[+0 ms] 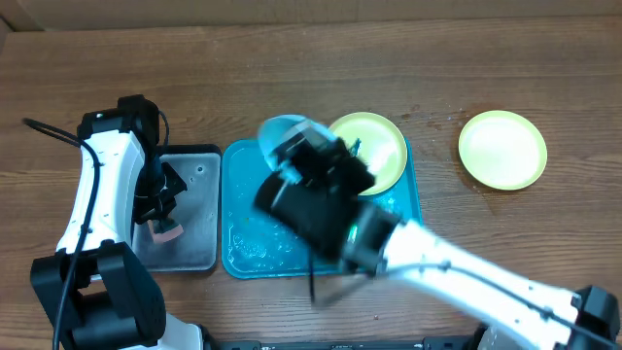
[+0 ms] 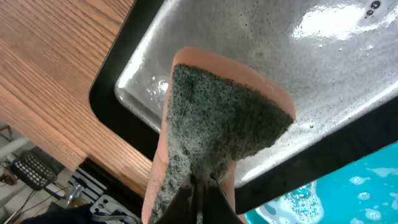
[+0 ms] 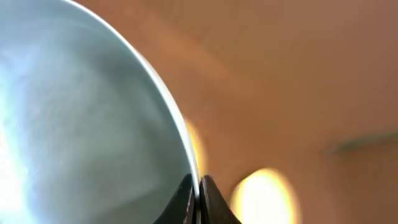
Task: Clean dirty plates on tray and stack at the side
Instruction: 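Carry the white plate right and set it on the yellow plate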
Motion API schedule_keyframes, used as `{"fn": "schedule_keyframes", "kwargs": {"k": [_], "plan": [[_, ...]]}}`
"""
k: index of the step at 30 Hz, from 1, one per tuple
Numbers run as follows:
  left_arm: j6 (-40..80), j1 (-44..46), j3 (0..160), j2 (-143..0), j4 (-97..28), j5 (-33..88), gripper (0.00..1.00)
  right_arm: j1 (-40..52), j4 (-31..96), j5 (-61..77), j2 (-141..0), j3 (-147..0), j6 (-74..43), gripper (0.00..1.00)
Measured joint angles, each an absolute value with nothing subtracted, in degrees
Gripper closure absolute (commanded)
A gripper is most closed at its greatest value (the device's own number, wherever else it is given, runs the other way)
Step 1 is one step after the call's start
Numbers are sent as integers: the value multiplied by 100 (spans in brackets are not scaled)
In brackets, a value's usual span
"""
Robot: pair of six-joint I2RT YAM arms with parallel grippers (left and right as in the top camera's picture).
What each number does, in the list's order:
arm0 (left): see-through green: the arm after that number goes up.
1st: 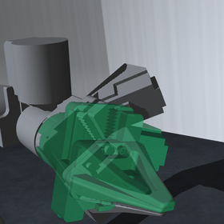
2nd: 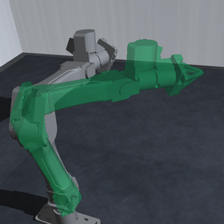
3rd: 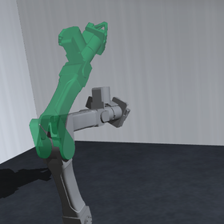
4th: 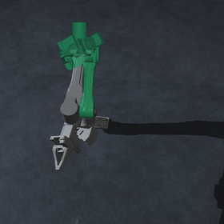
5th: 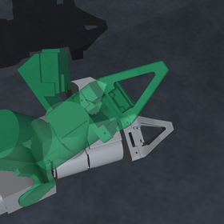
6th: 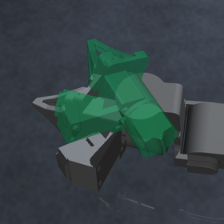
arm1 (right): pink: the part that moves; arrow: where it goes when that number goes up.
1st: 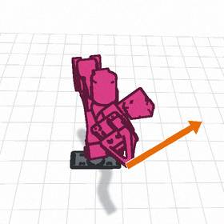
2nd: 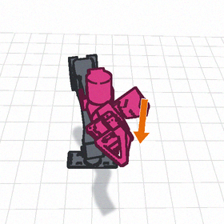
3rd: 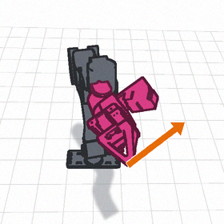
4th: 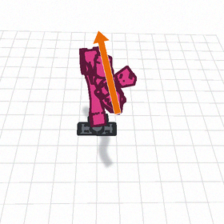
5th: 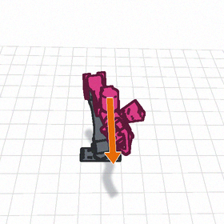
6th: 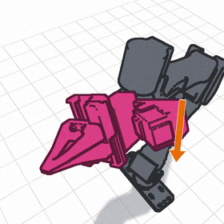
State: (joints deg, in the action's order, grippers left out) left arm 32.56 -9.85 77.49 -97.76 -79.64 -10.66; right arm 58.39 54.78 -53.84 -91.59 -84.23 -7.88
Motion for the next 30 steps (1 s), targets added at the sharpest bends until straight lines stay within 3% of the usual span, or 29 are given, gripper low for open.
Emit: {"fn": "schedule_keyframes", "kwargs": {"k": [9, 19, 30], "plan": [[3256, -985, 7749, -9776, -7946, -1066, 96, 2923, 5520, -379, -9826, -8416, -2425, 96], [3258, -985, 7749, -9776, -7944, -1066, 96, 292, 5651, 749, -9826, -8416, -3284, 96], [3256, -985, 7749, -9776, -7937, -1066, 96, -2040, 5822, 860, -9835, -8217, -3356, 96]]}}
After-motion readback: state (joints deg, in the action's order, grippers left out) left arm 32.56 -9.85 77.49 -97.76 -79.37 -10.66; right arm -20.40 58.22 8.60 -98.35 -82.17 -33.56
